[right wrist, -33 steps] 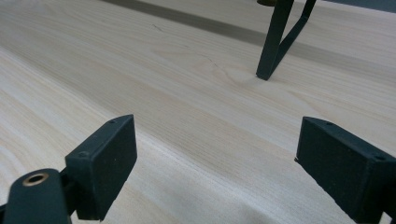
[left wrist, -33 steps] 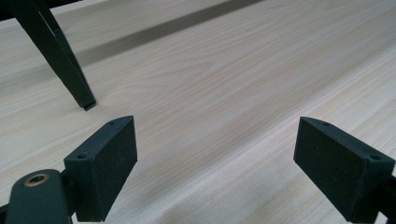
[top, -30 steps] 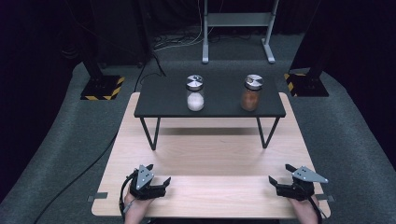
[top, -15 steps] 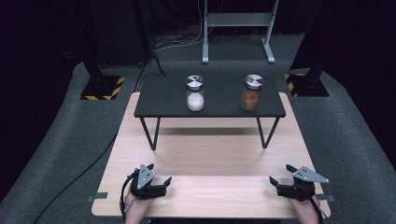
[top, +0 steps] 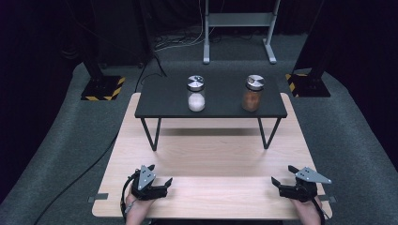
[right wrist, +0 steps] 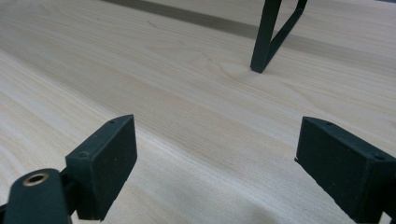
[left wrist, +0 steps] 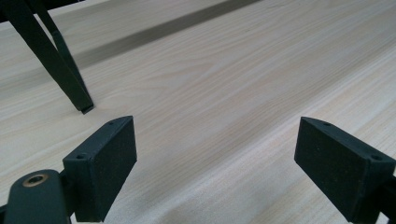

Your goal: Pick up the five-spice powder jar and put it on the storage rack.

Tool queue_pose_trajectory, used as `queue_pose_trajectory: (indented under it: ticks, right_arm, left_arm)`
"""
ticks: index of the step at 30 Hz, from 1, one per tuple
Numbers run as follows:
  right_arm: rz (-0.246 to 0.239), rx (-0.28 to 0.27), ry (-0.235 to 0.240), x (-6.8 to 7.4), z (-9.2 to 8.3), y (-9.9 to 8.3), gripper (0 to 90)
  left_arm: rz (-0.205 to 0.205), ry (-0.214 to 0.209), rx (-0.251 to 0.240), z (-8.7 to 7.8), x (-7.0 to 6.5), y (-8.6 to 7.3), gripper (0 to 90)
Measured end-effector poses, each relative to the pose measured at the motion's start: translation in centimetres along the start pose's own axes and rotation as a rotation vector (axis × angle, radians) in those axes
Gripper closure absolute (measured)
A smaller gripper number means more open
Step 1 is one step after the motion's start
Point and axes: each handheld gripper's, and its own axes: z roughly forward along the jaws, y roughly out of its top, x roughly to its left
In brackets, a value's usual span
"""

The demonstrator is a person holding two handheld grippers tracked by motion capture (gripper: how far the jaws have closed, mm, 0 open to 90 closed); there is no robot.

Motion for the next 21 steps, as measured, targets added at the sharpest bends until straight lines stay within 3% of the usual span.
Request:
queue_pose_trajectory:
  ticks: [21]
  right_arm:
    - [-0.008, 0.004, -0.001, 0.1, 0.03, 0.06, 11.1]
  left_arm:
    - [0.007, 0.002, -0.003, 0.02, -0.11, -0.03, 12.8]
